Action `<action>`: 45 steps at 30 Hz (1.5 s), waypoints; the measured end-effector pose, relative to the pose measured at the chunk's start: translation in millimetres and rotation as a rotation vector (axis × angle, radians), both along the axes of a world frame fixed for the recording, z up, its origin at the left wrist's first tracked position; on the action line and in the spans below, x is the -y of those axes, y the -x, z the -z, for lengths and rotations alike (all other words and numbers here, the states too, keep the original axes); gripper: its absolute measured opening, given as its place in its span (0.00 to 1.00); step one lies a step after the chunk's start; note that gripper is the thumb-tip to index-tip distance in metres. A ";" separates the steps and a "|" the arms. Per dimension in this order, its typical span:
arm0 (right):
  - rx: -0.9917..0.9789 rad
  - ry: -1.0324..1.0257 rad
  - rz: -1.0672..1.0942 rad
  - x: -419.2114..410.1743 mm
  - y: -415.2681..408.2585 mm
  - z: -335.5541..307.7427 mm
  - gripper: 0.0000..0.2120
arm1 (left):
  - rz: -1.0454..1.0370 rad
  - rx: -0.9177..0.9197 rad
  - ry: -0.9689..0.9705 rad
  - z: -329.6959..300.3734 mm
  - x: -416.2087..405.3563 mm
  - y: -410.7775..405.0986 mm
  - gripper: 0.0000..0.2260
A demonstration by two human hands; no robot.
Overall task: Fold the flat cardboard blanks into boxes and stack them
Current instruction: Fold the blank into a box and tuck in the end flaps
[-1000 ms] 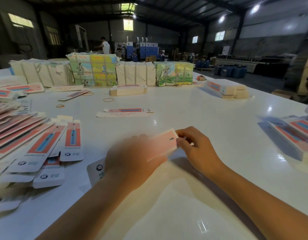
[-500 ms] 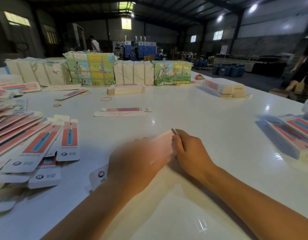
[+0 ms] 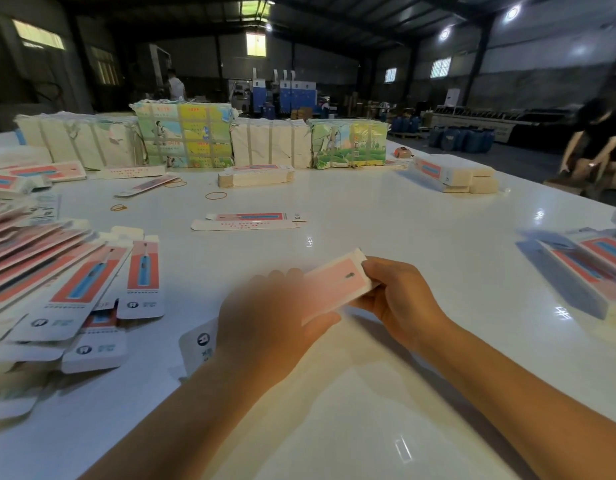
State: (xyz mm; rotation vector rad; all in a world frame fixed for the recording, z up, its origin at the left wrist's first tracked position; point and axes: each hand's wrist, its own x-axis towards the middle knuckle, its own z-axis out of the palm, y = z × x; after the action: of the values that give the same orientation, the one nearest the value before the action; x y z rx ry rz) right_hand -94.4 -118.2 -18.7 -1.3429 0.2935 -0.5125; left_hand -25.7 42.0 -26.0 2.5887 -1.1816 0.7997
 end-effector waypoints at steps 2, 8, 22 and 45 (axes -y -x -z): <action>-0.011 -0.001 0.026 1.3 -0.6 1.6 0.19 | -0.009 0.023 -0.037 2.8 1.0 -0.9 0.38; -0.032 0.400 0.241 -0.1 4.6 6.7 0.15 | -0.021 0.052 -0.056 -0.3 2.9 3.1 0.38; -0.066 0.658 0.060 -8.5 10.4 3.3 0.09 | 0.051 -0.035 0.097 -7.6 0.7 9.6 0.31; -0.210 1.396 0.270 43.2 14.5 -13.3 0.30 | 0.271 0.164 0.086 18.5 2.5 -30.4 0.26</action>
State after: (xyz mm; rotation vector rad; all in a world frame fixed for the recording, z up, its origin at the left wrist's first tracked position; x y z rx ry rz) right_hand -108.9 -161.5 -5.4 -2.7444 0.2875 -0.8583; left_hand 4.7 39.5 -44.5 2.2648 -1.4685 0.9909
